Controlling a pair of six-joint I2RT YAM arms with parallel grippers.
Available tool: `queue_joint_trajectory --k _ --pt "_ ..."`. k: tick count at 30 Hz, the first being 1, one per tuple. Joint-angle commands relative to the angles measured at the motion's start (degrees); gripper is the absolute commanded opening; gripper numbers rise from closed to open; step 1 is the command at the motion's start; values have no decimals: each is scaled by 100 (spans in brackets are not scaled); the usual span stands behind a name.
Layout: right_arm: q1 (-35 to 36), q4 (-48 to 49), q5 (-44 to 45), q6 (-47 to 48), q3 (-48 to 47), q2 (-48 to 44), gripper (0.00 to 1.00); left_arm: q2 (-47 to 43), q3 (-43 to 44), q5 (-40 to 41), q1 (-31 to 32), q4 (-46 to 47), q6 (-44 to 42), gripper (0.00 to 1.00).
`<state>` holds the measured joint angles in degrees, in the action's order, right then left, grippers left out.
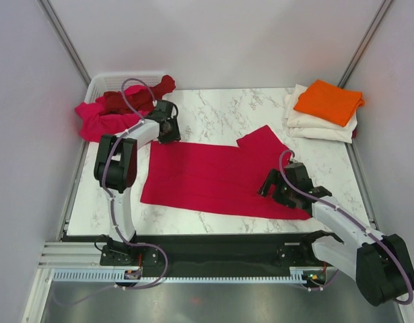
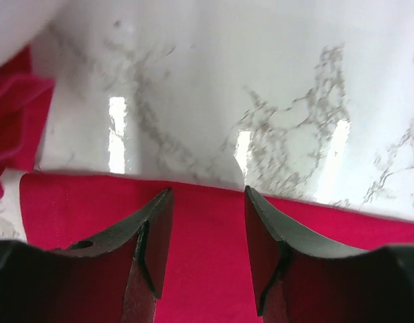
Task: Fold and stack the t-shirts
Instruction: Fold the tshirt
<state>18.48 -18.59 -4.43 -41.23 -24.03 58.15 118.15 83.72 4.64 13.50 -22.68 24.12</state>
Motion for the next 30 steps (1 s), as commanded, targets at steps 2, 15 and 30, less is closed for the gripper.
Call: queue_joint_trajectory --k 2,15,30 --pt "208 -970 126 -96 -285 91 98 244 714 659 346 141 -1047 54" --pt "218 -1701 1075 1073 -3272 1162 98 -2390 76 29 426 167 -1042 79" --pt "-846 -1920 1277 1785 -7658 5442 94 -6240 -3397 -281 417 132 -1322 95"
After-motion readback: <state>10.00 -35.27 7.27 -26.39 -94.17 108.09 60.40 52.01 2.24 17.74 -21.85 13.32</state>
